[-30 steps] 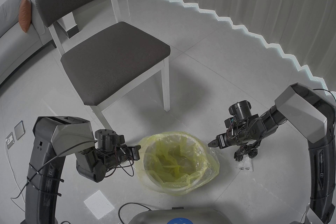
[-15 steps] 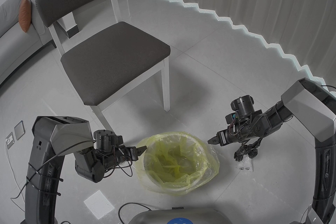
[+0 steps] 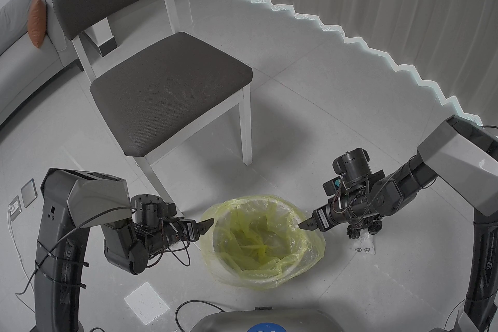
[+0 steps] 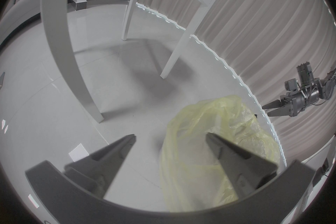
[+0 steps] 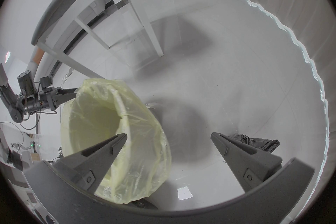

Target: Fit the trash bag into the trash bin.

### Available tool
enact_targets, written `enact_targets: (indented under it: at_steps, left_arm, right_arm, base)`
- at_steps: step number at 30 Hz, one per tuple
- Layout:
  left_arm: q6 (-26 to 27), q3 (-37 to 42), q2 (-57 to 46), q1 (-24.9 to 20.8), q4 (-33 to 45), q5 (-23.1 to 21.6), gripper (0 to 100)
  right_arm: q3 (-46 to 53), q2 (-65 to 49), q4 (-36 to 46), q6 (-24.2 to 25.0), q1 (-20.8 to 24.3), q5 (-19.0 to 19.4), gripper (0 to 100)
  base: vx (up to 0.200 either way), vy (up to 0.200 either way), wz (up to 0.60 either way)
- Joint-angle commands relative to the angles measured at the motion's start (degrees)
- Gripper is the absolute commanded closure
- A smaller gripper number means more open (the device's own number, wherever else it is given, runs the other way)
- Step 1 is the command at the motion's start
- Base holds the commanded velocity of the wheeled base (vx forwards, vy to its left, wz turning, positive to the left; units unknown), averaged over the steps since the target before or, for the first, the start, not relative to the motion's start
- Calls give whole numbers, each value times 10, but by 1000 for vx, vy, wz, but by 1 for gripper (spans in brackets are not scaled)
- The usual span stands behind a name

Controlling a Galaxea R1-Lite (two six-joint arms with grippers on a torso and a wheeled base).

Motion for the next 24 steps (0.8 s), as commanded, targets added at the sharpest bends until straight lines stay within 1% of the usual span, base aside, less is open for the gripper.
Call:
enact_targets:
  at_steps: [1, 5, 9, 13, 17, 21, 24]
  left_arm:
    - [5, 19, -10, -1, -12, 6, 0]
    - [6, 30, -13, -1, -24, 6, 0]
    - [6, 38, -16, -4, -26, 13, 0]
    - [6, 40, -19, -8, -26, 21, 0]
    - [6, 40, -20, -15, -26, 26, 0]
    - [6, 38, -22, -22, -26, 31, 0]
    - [6, 40, -26, -24, -29, 38, 0]
  right_arm:
    - [35, -11, -5, -11, -10, 4, 0]
    - [70, -21, -22, -17, -18, 25, 0]
    - [114, -22, -57, -49, -38, 29, 0]
    - [134, -20, -65, -74, -55, 37, 0]
    - [142, -8, -75, -79, -56, 41, 0]
    - [128, 24, -112, -74, -44, 40, 0]
    - [115, 38, -118, -74, -38, 40, 0]
  base:
    - [0, 0, 0]
    - [0, 0, 0]
    - [0, 0, 0]
    - [0, 0, 0]
    - [0, 0, 0]
    - [0, 0, 0]
    - [0, 0, 0]
